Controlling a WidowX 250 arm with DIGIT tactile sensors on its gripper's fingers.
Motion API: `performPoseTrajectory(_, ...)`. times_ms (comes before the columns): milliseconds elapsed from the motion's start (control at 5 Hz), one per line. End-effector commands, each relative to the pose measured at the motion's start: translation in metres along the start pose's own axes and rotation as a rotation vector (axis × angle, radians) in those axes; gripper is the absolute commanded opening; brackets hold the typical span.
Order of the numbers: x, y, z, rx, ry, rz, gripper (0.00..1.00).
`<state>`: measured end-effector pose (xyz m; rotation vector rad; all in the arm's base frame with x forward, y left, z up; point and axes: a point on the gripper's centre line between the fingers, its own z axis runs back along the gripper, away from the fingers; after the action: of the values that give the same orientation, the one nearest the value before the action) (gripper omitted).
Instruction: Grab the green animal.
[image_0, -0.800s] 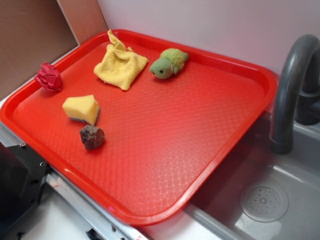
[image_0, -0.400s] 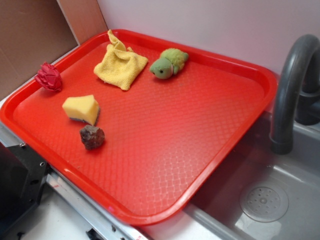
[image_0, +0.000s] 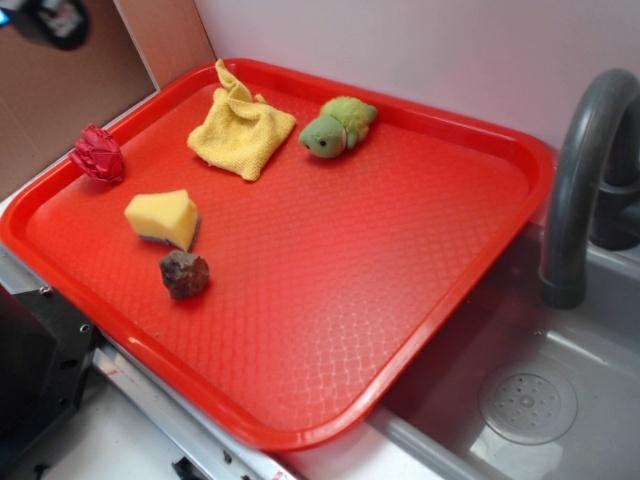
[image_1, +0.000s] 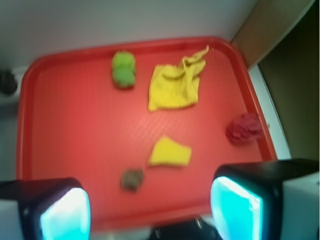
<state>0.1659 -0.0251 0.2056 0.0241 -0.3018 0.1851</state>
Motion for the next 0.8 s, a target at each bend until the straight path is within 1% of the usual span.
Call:
performPoseTrajectory(0, 0.042, -0.012, -0.054, 0.102, -0.081, 0.001, 1.0)
performPoseTrajectory(200, 0.054, -0.02, -0.076, 0.115, -0.086, 0.004, 1.0)
performPoseTrajectory(400, 0.071, -0.029, -0.107, 0.048, -0.049, -0.028, 1.0)
performPoseTrajectory(600, 0.084, -0.032, -0.13, 0.052, -0.045, -0.047, 1.0)
